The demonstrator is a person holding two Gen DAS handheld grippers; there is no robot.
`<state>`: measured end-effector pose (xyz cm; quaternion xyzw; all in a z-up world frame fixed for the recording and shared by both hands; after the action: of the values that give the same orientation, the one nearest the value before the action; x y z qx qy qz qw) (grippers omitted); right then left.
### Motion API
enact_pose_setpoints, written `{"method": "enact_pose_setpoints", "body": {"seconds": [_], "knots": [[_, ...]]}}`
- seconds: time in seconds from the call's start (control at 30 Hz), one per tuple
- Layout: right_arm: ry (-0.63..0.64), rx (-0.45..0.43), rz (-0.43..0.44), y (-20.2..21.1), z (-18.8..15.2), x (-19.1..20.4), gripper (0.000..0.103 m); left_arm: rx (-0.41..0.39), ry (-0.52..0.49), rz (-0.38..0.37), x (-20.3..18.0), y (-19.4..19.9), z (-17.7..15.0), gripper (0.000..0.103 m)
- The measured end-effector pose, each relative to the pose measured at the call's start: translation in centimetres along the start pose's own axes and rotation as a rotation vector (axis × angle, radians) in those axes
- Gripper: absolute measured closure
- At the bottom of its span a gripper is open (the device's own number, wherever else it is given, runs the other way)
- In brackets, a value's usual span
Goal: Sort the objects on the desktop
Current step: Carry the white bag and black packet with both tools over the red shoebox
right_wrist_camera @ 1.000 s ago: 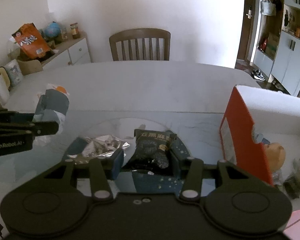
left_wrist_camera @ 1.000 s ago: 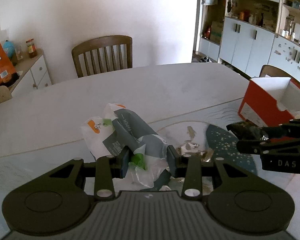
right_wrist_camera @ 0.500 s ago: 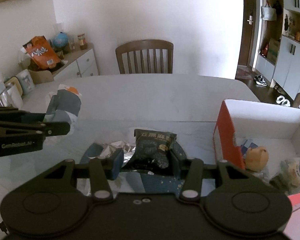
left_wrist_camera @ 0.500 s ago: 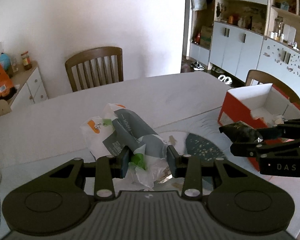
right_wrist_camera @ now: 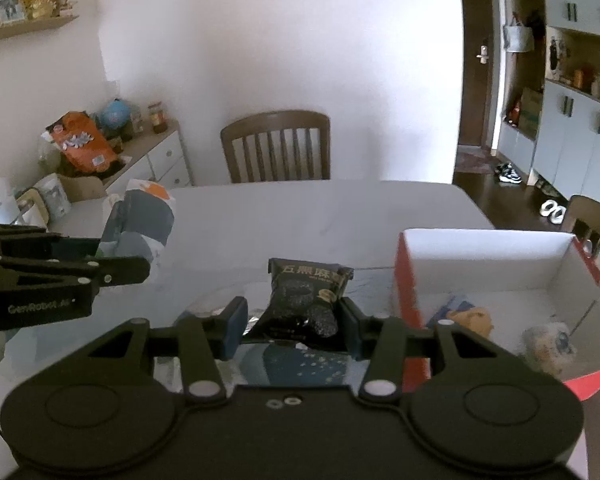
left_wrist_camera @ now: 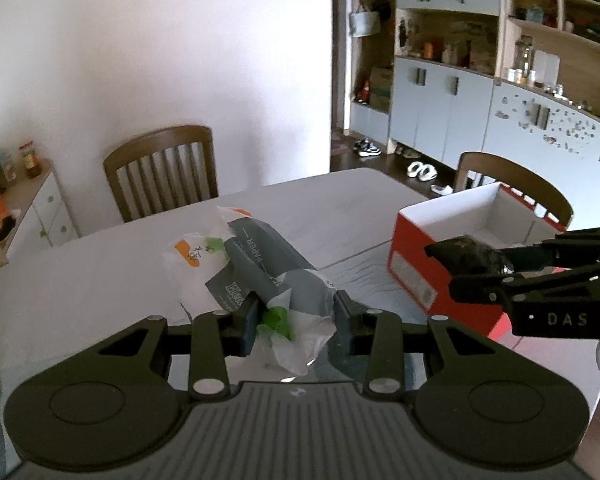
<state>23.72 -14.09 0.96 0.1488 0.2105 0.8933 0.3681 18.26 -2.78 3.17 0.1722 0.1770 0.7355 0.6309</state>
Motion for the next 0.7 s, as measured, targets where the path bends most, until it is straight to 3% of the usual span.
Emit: {"method": "enact_pose_setpoints", "body": {"seconds": [0.7], "knots": [[-0.044, -0.063, -0.114, 4.2, 0.9, -11.2, 0.054, -0.059, -0.075, -0.154, -12.9, -2.9, 4.4, 0.066]]}}
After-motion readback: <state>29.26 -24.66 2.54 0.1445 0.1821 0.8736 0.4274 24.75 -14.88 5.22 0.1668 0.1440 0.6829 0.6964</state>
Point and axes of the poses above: each gripper's, at about its wrist camera, not at the fingertips, and y roughly against the way its jaws point, x to its left, z to its top, the point moved 8 cm from there along -y, roughly the way its jaws point, and after that the axes turned 8 degrees about -x, right-handed, at the moved point
